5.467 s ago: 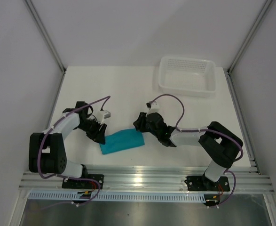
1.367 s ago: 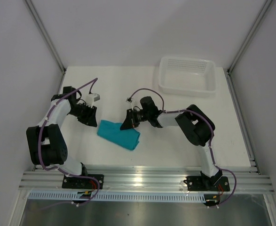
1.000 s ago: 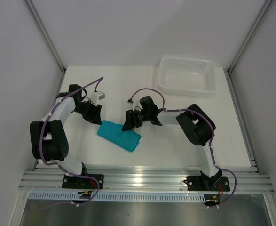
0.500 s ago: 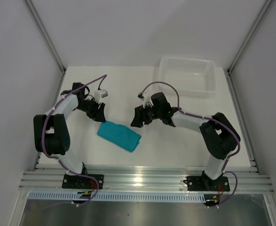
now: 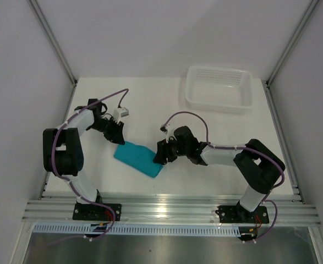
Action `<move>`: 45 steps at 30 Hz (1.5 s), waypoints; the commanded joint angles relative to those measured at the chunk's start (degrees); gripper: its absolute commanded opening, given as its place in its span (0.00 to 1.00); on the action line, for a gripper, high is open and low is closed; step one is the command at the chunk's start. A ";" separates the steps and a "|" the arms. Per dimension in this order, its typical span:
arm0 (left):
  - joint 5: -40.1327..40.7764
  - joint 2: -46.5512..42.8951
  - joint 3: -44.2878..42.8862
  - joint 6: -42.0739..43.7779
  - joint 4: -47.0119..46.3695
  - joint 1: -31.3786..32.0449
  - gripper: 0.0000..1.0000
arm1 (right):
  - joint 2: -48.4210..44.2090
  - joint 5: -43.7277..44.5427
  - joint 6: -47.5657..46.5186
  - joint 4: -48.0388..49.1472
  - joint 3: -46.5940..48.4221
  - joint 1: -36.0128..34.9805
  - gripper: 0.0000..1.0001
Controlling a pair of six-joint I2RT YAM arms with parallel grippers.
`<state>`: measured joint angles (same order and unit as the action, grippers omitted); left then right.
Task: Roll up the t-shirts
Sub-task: Place the rolled tshirt into the container
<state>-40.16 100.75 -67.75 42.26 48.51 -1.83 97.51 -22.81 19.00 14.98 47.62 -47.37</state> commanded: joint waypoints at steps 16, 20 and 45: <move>-2.99 1.73 0.95 -3.23 6.33 -1.34 0.01 | 3.73 -11.02 3.67 8.13 -1.65 7.73 0.07; -3.17 0.24 3.84 -5.86 4.59 -1.43 0.01 | 8.12 -12.70 2.53 4.27 3.53 8.70 0.10; -0.18 -8.73 13.70 -16.60 -6.68 -5.47 0.52 | -3.12 21.07 23.80 -11.13 0.38 2.55 0.71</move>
<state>-39.00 91.18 -54.24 26.52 42.19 -7.27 94.94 -4.38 38.72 2.37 49.43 -44.88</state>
